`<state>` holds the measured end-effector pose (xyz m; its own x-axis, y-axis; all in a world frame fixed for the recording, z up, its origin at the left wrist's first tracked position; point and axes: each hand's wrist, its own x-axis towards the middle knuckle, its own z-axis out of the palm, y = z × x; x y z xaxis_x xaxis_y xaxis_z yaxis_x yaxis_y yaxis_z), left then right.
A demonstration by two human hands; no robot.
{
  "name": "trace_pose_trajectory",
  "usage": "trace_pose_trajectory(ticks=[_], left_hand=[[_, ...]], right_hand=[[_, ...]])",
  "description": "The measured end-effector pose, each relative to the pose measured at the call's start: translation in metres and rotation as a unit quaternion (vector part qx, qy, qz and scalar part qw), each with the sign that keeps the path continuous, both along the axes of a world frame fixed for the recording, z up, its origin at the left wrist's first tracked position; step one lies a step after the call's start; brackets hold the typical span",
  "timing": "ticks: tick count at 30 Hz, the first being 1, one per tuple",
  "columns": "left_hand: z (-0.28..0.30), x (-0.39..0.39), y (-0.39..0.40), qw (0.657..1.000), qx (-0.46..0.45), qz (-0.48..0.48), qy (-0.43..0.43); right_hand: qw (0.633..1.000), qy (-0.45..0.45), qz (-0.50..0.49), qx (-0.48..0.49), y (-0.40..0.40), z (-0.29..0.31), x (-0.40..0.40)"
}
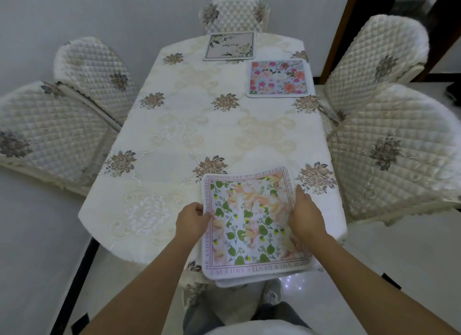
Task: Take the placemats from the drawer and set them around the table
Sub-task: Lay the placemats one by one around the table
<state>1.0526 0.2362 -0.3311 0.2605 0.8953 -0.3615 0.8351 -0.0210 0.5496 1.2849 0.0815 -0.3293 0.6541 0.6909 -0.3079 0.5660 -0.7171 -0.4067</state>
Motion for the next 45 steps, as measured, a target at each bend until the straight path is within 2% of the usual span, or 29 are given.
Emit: trace_pose_trajectory(ticks=[5,10,18,29,35,45], left_hand=[[0.010,-0.019,0.020,0.996,0.067,-0.029,-0.053],[0.026,-0.056,0.070,0.992,0.087,-0.030,-0.081],[0.056,-0.111,0.149,0.988,0.083,-0.032,-0.125],[0.093,-0.188,0.198,0.970,0.064,0.080,-0.219],[0.095,-0.210,0.203,0.968,0.073,0.125,-0.205],[0.071,-0.207,0.264,0.974,0.062,0.107,-0.192]], right_hand=[[0.997,-0.015,-0.003,0.077,0.023,0.018,-0.019],[0.989,-0.042,-0.003,0.143,0.061,0.047,-0.053],[0.985,-0.077,-0.017,0.152,0.123,0.087,-0.119],[0.979,-0.071,0.050,0.183,0.203,0.094,-0.174],[0.977,-0.063,0.103,0.178,0.232,0.094,-0.182],[0.984,-0.050,0.079,0.152,0.283,0.075,-0.178]])
